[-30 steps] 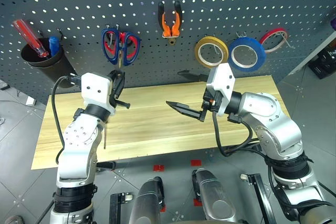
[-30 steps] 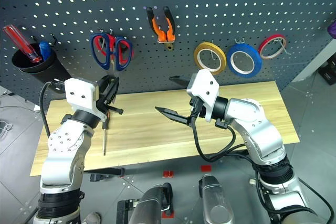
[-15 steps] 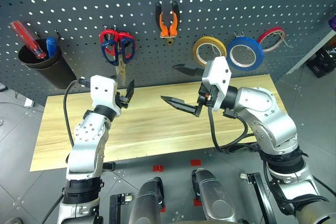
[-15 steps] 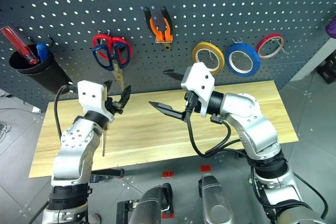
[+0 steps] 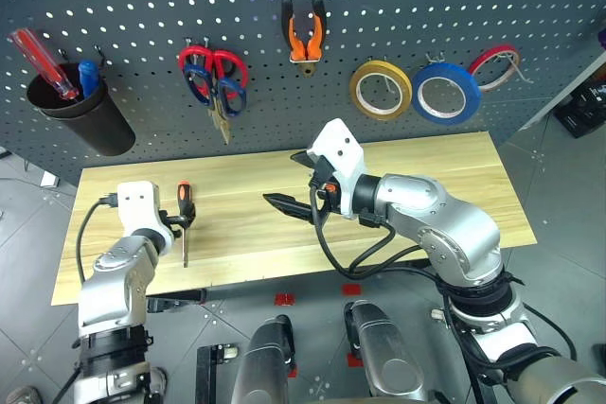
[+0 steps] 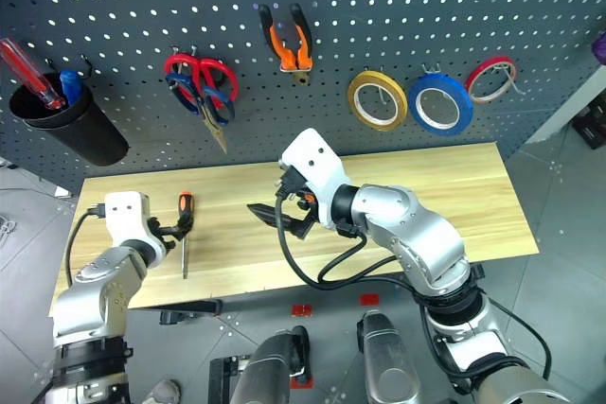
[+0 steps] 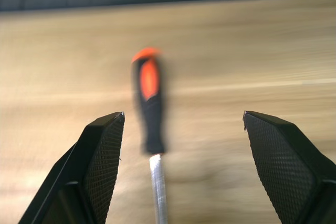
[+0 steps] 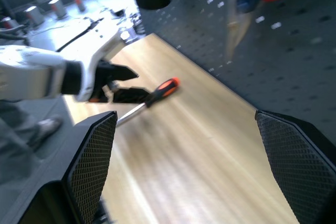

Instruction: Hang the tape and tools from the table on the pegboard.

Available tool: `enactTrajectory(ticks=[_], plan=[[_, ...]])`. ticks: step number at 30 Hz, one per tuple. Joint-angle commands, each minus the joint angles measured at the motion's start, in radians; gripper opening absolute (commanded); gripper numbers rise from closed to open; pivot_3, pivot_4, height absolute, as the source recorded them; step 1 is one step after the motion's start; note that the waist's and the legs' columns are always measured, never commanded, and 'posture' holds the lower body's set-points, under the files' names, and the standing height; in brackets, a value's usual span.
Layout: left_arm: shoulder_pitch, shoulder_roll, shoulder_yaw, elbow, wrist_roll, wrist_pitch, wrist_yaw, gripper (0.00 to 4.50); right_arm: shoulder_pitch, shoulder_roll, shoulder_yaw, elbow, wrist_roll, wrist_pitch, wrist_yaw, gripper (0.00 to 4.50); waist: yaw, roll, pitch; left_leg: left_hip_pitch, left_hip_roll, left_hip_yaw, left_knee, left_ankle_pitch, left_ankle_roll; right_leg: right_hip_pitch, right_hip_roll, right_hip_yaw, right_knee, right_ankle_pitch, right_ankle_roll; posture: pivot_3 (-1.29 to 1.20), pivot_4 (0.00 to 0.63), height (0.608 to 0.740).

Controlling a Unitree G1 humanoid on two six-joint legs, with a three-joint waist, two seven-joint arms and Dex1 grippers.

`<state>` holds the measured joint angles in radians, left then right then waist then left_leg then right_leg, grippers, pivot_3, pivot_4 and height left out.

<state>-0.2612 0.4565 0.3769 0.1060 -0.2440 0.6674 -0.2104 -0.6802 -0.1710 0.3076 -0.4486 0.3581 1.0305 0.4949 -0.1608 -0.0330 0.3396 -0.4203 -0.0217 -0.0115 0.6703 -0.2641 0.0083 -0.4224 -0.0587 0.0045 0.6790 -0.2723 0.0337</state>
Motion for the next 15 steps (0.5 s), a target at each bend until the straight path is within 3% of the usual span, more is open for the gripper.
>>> enactTrajectory(ticks=[1,7,11,15], plan=[[-0.065,0.032,0.014,0.149,0.000,-0.023,-0.014,3.80,-0.027,0.010,0.009,-0.053,0.036,0.044,-0.003,4.50,0.003,-0.001,0.008,0.000,0.000,0.000,0.000,0.000,0.000,0.000,0.000,0.000,0.000,0.000,0.000,-0.29,0.425,0.740],[-0.234,0.041,-0.002,0.475,0.013,-0.087,-0.023,3.80,-0.052,0.013,0.024,-0.062,0.053,0.058,0.008,4.50,0.009,-0.002,0.021,-0.003,0.000,-0.001,0.001,0.000,0.000,-0.003,-0.001,-0.002,0.000,0.000,0.000,-0.30,0.431,0.740],[-0.287,0.045,-0.034,0.584,0.032,-0.131,-0.046,2.64,-0.061,0.008,0.027,-0.069,0.061,0.061,0.008,4.50,0.013,-0.001,0.022,-0.004,0.000,-0.001,0.001,0.000,0.000,-0.004,-0.001,-0.003,0.000,0.000,0.000,-0.32,0.427,0.740],[-0.270,0.062,-0.058,0.575,0.041,-0.133,-0.068,1.40,-0.063,-0.006,0.032,-0.062,0.058,0.046,0.007,4.50,0.012,-0.001,0.022,-0.004,0.000,-0.001,0.001,0.000,0.000,-0.004,-0.001,-0.003,0.000,0.000,0.000,-0.32,0.399,0.740]])
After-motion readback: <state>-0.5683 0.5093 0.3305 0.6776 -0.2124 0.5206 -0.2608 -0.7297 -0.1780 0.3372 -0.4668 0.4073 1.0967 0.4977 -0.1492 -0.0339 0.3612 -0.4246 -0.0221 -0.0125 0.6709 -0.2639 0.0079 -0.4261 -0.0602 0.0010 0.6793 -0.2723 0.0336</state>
